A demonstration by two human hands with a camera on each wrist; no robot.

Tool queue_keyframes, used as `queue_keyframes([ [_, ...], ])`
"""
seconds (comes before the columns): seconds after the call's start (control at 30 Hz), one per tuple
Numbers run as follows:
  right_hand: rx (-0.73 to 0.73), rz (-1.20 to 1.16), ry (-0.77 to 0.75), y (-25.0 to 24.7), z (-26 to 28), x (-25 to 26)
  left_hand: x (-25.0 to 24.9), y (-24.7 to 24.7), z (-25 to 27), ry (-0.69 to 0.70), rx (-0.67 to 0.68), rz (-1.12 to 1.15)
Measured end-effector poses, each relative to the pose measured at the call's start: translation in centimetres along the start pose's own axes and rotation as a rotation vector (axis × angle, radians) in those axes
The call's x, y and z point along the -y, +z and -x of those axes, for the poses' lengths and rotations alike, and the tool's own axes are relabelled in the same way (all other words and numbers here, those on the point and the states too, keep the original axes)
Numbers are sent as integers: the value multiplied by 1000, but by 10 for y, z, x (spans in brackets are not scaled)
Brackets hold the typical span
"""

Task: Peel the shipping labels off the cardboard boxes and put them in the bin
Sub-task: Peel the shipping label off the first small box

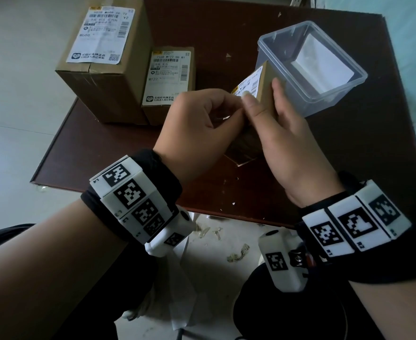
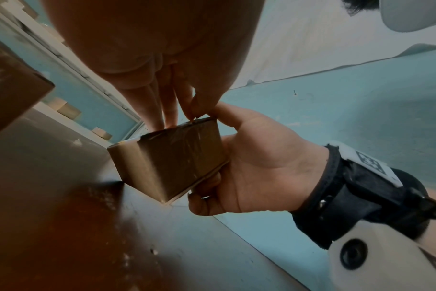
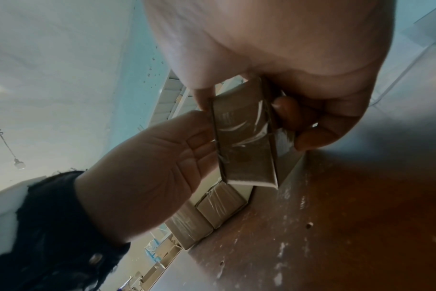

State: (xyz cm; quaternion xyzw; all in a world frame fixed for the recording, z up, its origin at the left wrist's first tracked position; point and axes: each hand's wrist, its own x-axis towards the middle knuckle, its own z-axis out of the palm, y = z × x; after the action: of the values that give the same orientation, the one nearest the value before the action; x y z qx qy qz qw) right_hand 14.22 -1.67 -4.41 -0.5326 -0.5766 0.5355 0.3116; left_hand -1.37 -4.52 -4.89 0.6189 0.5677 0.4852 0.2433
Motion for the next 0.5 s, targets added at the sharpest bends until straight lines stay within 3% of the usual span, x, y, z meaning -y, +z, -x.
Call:
queue_keyframes([
  [0.5, 32, 24, 4, -2, -1, 0, 2, -2, -4, -6, 24, -1],
])
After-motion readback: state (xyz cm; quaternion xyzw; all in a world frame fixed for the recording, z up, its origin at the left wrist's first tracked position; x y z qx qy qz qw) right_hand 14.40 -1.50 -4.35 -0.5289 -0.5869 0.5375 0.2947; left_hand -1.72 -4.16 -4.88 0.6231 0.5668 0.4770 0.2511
